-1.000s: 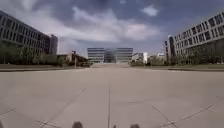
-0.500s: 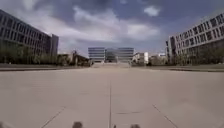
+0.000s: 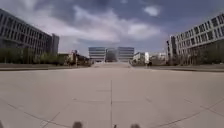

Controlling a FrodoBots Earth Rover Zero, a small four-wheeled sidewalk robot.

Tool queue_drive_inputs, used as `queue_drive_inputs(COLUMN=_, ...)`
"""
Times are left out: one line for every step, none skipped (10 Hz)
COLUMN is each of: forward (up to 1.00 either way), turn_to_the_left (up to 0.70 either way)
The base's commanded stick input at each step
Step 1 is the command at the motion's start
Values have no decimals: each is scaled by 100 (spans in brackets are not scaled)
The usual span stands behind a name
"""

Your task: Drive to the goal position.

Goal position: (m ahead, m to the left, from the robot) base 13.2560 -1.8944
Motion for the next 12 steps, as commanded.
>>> queue_drive_inputs(forward=70, turn_to_the_left=-1)
queue_drive_inputs(forward=70, turn_to_the_left=-1)
queue_drive_inputs(forward=70, turn_to_the_left=-1)
queue_drive_inputs(forward=70, turn_to_the_left=-1)
queue_drive_inputs(forward=70, turn_to_the_left=-1)
queue_drive_inputs(forward=70, turn_to_the_left=-1)
queue_drive_inputs(forward=70, turn_to_the_left=-12)
queue_drive_inputs(forward=70, turn_to_the_left=-36)
queue_drive_inputs(forward=70, turn_to_the_left=-31)
queue_drive_inputs(forward=70, turn_to_the_left=-1)
queue_drive_inputs(forward=70, turn_to_the_left=-1)
queue_drive_inputs(forward=70, turn_to_the_left=-1)
